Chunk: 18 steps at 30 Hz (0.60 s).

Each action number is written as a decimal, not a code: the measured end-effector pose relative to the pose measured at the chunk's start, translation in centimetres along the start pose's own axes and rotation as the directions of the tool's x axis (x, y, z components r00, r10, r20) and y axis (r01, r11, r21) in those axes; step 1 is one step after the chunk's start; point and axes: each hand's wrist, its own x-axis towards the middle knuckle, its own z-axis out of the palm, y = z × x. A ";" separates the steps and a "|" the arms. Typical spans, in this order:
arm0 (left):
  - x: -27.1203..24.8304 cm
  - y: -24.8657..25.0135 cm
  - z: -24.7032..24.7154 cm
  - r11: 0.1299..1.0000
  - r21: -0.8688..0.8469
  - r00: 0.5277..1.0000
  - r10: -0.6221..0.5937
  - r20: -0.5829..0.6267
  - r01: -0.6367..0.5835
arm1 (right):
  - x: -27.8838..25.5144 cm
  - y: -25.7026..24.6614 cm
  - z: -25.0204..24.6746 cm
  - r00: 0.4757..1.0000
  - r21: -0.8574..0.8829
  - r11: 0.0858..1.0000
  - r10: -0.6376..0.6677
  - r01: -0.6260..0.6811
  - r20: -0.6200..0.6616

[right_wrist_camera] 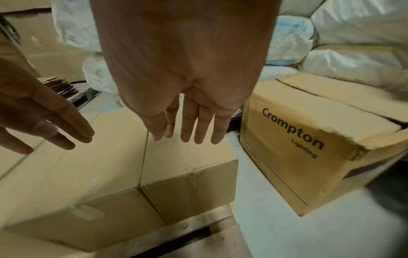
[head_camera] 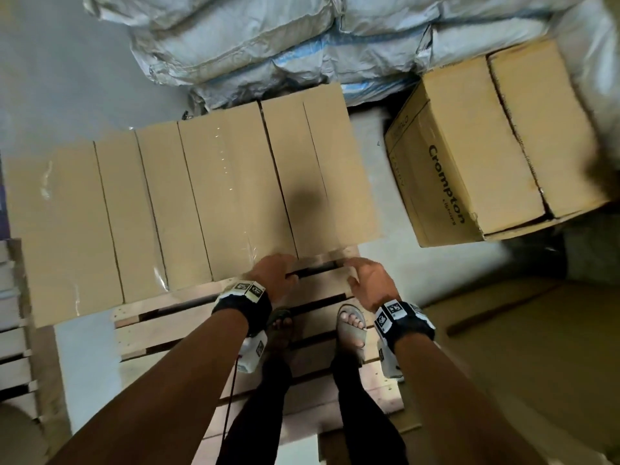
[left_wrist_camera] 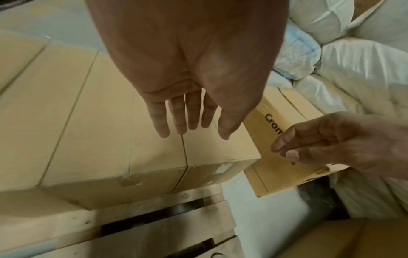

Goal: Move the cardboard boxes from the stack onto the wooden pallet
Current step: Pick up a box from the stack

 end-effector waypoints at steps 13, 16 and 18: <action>-19.6 7.8 -9.0 0.982 0.038 0.982 0.187 -0.030 -0.185 | -21.3 -11.2 -8.3 0.971 0.227 0.965 0.172 -0.132 -0.167; -23.7 9.2 -9.0 0.973 0.071 0.975 0.221 -0.023 -0.219 | -26.2 -12.5 -8.2 0.960 0.286 0.946 0.210 -0.152 -0.183; -26.1 9.9 -8.5 0.966 0.108 0.972 0.234 0.010 -0.233 | -29.5 -12.9 -7.4 0.954 0.300 0.938 0.237 -0.175 -0.185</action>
